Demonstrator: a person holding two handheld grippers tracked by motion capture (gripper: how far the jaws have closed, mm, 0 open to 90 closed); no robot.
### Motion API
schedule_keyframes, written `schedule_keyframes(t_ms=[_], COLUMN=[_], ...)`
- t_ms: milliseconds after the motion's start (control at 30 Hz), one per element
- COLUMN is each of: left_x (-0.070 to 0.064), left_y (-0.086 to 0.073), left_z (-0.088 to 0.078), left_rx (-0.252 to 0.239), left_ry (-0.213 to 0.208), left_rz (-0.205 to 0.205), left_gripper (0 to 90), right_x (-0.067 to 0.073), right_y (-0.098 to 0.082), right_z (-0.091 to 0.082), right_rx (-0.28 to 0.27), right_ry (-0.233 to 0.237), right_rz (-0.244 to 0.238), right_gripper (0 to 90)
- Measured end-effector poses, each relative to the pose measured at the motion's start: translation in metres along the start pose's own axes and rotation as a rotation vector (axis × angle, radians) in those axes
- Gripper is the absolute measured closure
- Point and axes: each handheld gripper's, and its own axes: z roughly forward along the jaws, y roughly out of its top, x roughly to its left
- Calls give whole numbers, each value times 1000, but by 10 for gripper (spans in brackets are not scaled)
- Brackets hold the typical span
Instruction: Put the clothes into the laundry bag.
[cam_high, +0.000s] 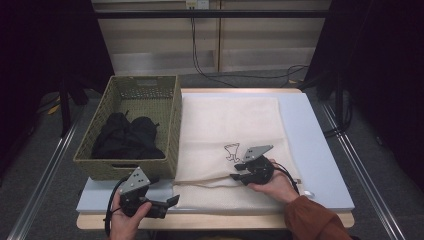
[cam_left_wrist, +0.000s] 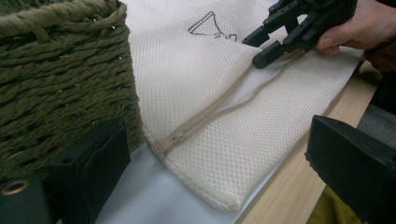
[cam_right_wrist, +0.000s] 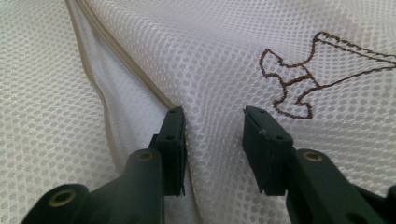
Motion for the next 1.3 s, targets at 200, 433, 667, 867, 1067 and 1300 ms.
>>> schedule_keyframes(t_ms=[200, 433, 667, 867, 1067, 1300], left_x=[0, -2, -1, -2, -1, -8], left_y=[0, 1, 1, 1, 1, 2], left_z=[1, 0, -1, 0, -2, 0], left_rx=[0, 4, -5, -9, -13, -3], left_ry=[-11, -14, -15, -20, -2, -8], left_rz=[1, 16, 8, 0, 9, 42], left_gripper=[60, 60, 58, 58, 58, 59], right_x=[-5, -8, -11, -18, -21, -21], right_y=[0, 1, 4, 4, 6, 13], right_z=[0, 0, -1, -7, -12, -20], right_rx=[-5, -5, 5, -40, -79, -115], right_ry=[-1, -17, -2, 53, 69, 66], right_rz=[22, 59, 104, 160, 169, 146], right_gripper=[710, 846, 871, 874, 871, 872])
